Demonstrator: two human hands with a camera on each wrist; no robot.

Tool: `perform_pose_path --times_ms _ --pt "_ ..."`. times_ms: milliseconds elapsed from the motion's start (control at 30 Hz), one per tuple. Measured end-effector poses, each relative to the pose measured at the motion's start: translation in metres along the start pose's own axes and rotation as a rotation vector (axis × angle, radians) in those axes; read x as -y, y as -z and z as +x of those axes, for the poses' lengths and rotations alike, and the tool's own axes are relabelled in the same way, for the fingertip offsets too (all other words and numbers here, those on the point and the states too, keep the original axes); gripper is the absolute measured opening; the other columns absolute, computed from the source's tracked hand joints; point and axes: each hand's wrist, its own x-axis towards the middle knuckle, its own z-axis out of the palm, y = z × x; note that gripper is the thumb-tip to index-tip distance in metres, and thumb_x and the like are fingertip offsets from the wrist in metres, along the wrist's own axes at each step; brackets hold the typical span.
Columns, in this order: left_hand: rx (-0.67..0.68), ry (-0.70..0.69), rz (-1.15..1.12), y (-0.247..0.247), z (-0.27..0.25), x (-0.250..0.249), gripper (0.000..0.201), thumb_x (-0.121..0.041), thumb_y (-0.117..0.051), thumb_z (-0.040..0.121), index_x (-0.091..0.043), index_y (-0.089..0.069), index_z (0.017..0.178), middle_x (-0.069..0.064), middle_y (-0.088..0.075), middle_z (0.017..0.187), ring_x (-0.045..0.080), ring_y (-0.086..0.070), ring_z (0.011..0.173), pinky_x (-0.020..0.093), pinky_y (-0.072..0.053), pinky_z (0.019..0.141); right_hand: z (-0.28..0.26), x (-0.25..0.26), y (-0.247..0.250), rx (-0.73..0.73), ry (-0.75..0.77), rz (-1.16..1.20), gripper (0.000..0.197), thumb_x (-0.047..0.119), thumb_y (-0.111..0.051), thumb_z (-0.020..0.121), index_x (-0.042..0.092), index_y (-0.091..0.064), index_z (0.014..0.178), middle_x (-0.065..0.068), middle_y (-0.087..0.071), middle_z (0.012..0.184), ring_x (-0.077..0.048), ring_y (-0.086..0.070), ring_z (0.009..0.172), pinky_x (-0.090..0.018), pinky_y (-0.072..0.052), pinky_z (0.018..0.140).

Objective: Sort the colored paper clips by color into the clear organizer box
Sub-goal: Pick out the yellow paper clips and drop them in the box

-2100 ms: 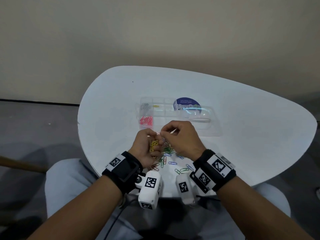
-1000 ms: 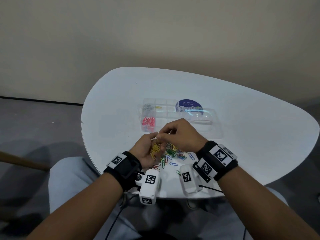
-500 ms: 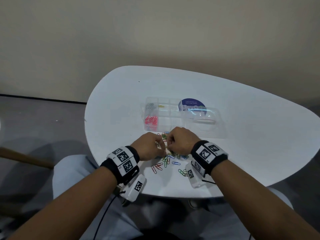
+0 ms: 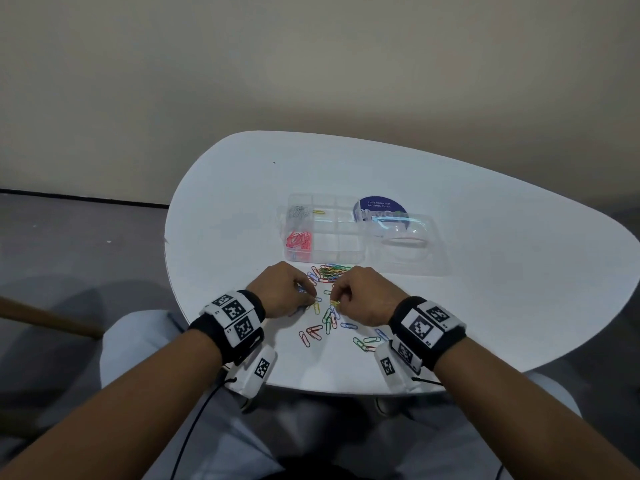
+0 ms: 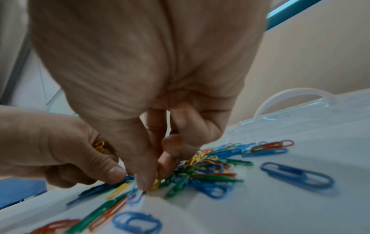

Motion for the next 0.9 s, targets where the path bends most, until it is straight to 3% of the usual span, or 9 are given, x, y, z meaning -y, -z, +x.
perform_pose_path --times_ms 167,233,333,400,600,800,900 --pt "-0.114 0.015 -0.02 0.003 -0.001 0.002 0.005 -0.021 -0.072 0.083 -0.022 -0.076 0.085 -0.015 -0.058 0.068 0.006 -0.053 0.066 0.021 -0.038 0.059 -0.001 0.002 -0.003 -0.008 0.021 -0.075 0.029 0.007 -0.055 0.082 0.024 -0.075 0.095 0.004 -0.069 0.102 -0.018 -0.062 0.093 -0.029 -0.051 0.079" --pt "-0.077 -0.016 0.013 0.005 -0.003 -0.002 0.007 -0.019 -0.073 0.081 -0.025 -0.076 0.083 -0.013 -0.062 0.069 0.004 -0.054 0.064 0.021 -0.039 0.06 0.0 0.002 -0.004 -0.02 0.017 -0.068 0.031 0.007 -0.055 0.082 0.025 -0.075 0.098 0.005 -0.067 0.099 -0.017 -0.06 0.09 -0.026 -0.047 0.076" --pt "0.042 -0.113 0.235 0.002 -0.006 -0.009 0.02 -0.02 -0.072 0.08 -0.034 -0.077 0.094 -0.011 -0.071 0.097 0.009 -0.06 0.085 0.024 -0.046 0.076 0.001 0.002 -0.003 -0.018 0.008 -0.081 0.03 0.006 -0.057 0.082 0.024 -0.074 0.099 0.004 -0.067 0.109 -0.017 -0.061 0.095 -0.026 -0.046 0.077" --pt "0.066 -0.124 0.35 0.0 -0.006 -0.013 0.025 -0.021 -0.071 0.08 -0.036 -0.076 0.1 -0.012 -0.07 0.108 0.012 -0.061 0.098 0.025 -0.046 0.078 0.002 0.003 -0.004 -0.015 0.001 -0.092 0.028 0.005 -0.059 0.081 0.023 -0.074 0.096 0.003 -0.068 0.108 -0.019 -0.062 0.094 -0.027 -0.047 0.076" --pt "0.042 -0.148 0.467 0.0 -0.004 -0.019 0.014 -0.026 -0.061 0.088 -0.031 -0.072 0.093 -0.011 -0.07 0.101 0.014 -0.062 0.096 0.028 -0.049 0.076 0.003 0.004 -0.003 0.004 -0.02 -0.152 0.013 0.009 -0.06 0.083 0.019 -0.067 0.08 0.004 -0.062 0.088 -0.019 -0.059 0.081 -0.028 -0.043 0.068" --pt "0.106 -0.135 0.596 -0.002 -0.004 -0.021 0.017 -0.032 -0.056 0.093 -0.019 -0.067 0.098 0.002 -0.068 0.102 0.024 -0.062 0.095 0.03 -0.047 0.075 0.003 0.008 -0.004 0.043 -0.016 -0.221 0.011 0.01 -0.06 0.083 0.018 -0.061 0.076 -0.001 -0.066 0.088 -0.023 -0.062 0.083 -0.033 -0.05 0.069" --pt "0.122 -0.151 0.648 -0.002 -0.006 -0.023 0.02 -0.028 -0.054 0.091 -0.014 -0.068 0.093 0.004 -0.069 0.093 0.024 -0.062 0.087 0.031 -0.049 0.072 0.001 0.009 -0.004 0.026 -0.01 -0.213 0.011 0.012 -0.063 0.08 0.019 -0.058 0.073 -0.001 -0.065 0.086 -0.023 -0.061 0.08 -0.031 -0.046 0.066"
